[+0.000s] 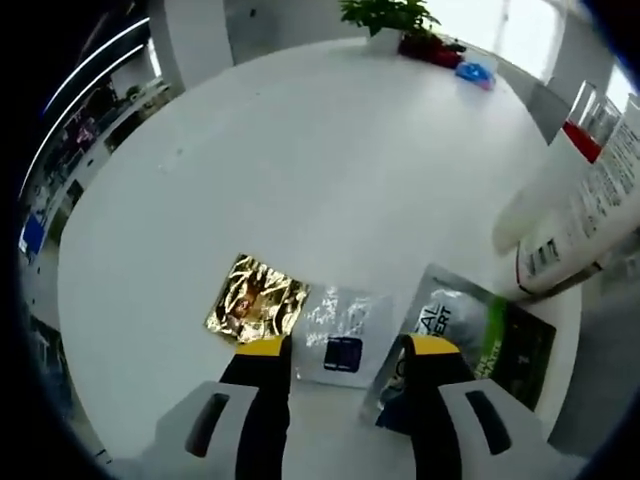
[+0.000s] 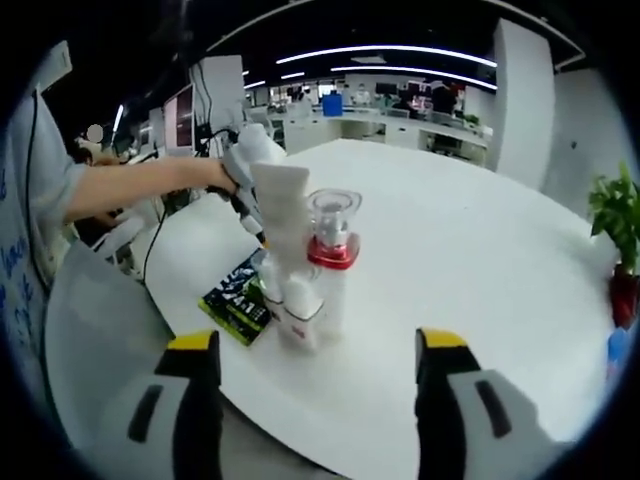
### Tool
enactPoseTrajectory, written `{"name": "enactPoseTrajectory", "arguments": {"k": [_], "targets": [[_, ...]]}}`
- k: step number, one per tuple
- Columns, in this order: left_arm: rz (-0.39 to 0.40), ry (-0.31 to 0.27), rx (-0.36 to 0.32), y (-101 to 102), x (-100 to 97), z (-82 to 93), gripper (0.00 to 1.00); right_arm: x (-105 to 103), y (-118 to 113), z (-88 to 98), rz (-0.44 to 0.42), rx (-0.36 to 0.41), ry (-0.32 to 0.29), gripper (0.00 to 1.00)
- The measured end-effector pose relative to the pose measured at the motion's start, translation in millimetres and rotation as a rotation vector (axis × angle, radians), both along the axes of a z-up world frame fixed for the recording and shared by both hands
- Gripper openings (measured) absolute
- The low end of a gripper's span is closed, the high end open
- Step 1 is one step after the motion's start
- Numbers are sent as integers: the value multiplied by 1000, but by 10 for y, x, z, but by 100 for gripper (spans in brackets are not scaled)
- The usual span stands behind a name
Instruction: Arrange the skincare products in the storage area until every visible bottle or jar stands upright without overlapping.
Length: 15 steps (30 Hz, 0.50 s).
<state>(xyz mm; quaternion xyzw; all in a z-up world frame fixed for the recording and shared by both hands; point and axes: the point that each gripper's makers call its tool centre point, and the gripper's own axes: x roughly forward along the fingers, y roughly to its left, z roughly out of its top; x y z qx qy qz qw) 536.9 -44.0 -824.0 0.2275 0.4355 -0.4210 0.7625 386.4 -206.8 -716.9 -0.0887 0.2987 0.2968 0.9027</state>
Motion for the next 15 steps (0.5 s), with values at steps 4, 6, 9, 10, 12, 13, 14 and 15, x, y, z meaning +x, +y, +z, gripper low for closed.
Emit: {"name": "enactPoseTrajectory", "arguments": {"k": [4,6,9,10,12,13,14,15], "targets": [[7,-1,-1,5,61,-3,44,3,7,0,-3,4,-3,80],[6,-1,-1,2,78,1,43,1,13,-5,-1,3,-1,79],[3,-3,6,8,99,7,45,-3,16,-5,0,2,-1,78],[3,-3,8,13,114,4,46,-5,12,-10,-2,0,1,78],[14,5,1,21,140,-4,45,-11,8,-24,-1,-4,4,78],[20,6,-3,22,152,-7,44,-15,5,-33,-3,-5,7,78],[21,5,-2,22,159,-12,44,-18,5,-38,-4,-5,8,78],[22,5,-2,22,160,-16,44,-26,7,-44,-1,-6,11,78]]}}
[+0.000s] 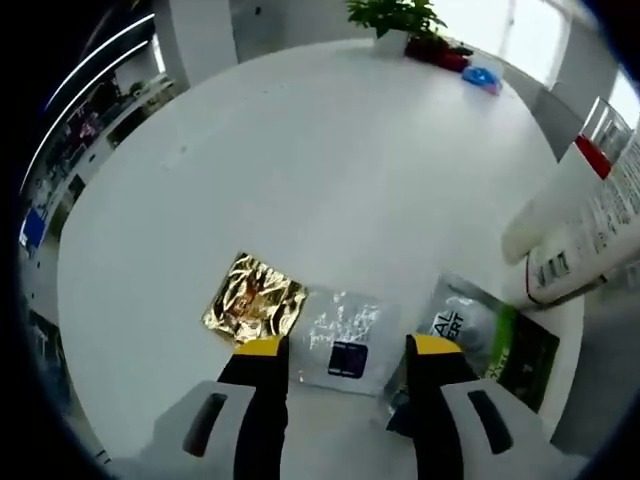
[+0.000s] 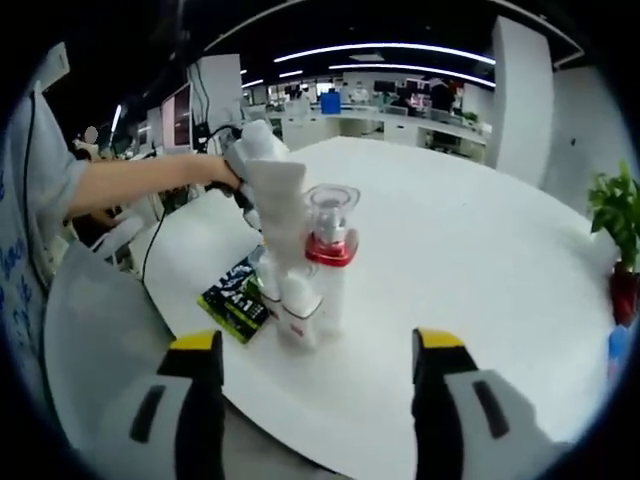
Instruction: Arrange the skincare products in the storage area until every visible bottle or jar stands upright without overlapping.
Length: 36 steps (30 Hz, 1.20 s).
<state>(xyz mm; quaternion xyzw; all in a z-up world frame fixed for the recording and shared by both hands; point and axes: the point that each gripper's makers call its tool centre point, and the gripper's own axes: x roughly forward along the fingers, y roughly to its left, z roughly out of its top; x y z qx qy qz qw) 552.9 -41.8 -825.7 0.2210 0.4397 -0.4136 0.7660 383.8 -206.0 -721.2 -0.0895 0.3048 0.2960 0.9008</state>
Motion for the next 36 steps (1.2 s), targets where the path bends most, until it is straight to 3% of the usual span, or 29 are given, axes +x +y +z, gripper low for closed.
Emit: {"name": "enactPoseTrajectory", "arguments": {"k": [22,36], "targets": [[-16,-2,25,20,69,-35,37,-14,8,9,-1,3,0,79],[-13,-11,66,250,82,28,36,-18,9,25,0,7,0,80]]}}
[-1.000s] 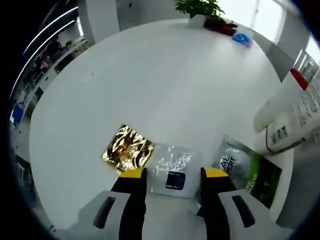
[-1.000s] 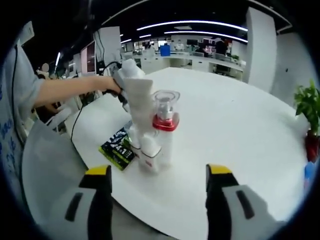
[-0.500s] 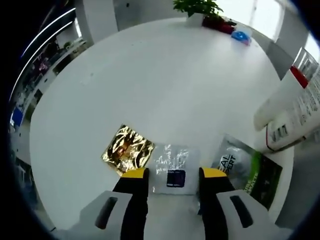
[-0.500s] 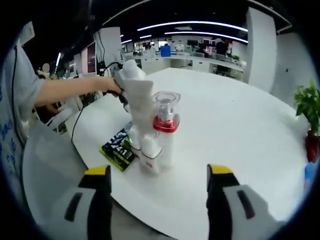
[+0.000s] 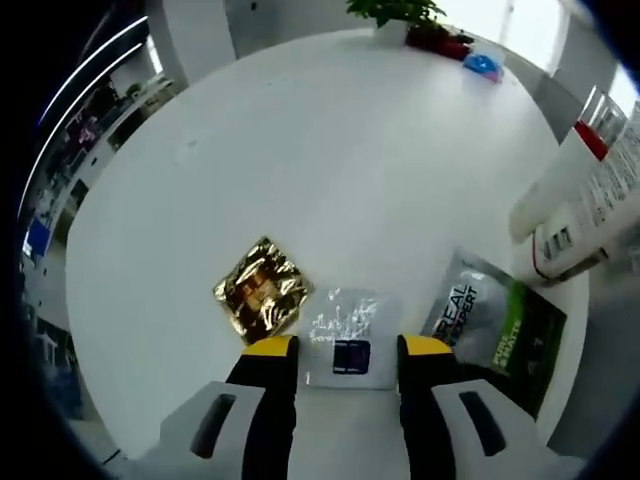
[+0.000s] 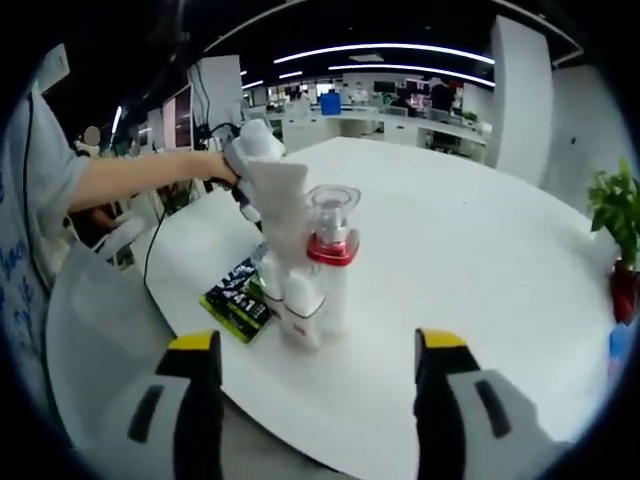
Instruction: Arrange the skincare products in the storage area until every visible bottle or jar stands upright without overlapping.
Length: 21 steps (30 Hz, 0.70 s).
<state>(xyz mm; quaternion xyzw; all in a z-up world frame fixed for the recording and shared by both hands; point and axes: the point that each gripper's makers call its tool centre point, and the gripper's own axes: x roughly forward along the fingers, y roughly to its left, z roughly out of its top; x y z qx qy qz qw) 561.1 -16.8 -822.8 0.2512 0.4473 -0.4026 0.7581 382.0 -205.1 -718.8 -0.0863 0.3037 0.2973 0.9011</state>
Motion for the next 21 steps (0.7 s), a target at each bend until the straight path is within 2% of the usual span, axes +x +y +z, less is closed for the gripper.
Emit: {"name": "enactPoseTrajectory", "arguments": {"k": [13,21], "targets": [[-21,-6,35,172,-122,33,36,-17,40,54,17,7,-7,82],[-14,-8,29,240,-198,105,36,-40,87,88,26,15,-9,87]]}}
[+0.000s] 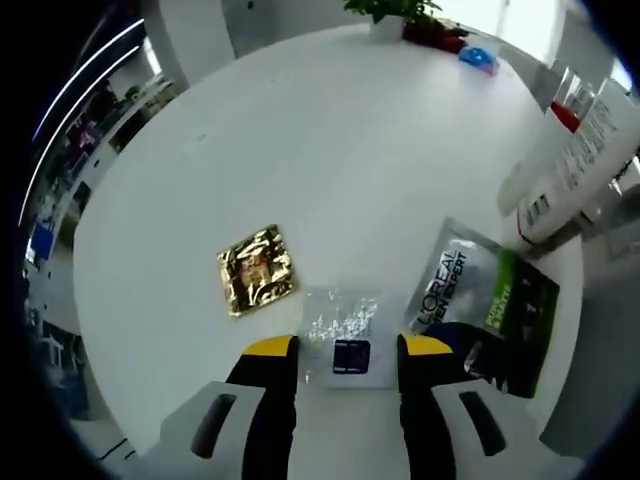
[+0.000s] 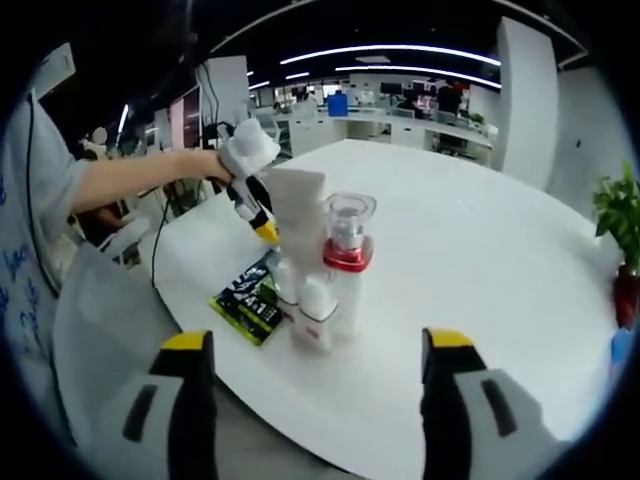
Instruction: Arrange the skincare products in the storage area until every visible bottle or jar stands upright without overlapping.
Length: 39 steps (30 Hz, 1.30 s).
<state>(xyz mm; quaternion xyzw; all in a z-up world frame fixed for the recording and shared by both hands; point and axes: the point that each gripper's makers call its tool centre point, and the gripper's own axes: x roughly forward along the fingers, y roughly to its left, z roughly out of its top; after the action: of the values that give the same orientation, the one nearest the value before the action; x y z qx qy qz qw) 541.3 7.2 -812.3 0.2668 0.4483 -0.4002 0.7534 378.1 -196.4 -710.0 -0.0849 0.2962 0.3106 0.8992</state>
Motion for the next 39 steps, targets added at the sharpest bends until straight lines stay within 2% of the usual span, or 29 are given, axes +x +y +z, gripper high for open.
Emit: {"name": "enactPoseTrajectory", "arguments": {"k": [6,12,15,24,39], "targets": [[5,1,7,80,-65,14,36,-15,22,10,11,5,4,95],[2,6,1,127,-168,38,36,-37,43,18,24,-2,-4,96],[-11,3,5,147,-225,68,36,-21,33,44,31,-16,-28,99],[-49,2,25,194,-391,112,36,21,13,88,32,-22,-46,100],[-130,41,55,260,-695,25,37,-4,2,124,36,-32,-62,100]]}}
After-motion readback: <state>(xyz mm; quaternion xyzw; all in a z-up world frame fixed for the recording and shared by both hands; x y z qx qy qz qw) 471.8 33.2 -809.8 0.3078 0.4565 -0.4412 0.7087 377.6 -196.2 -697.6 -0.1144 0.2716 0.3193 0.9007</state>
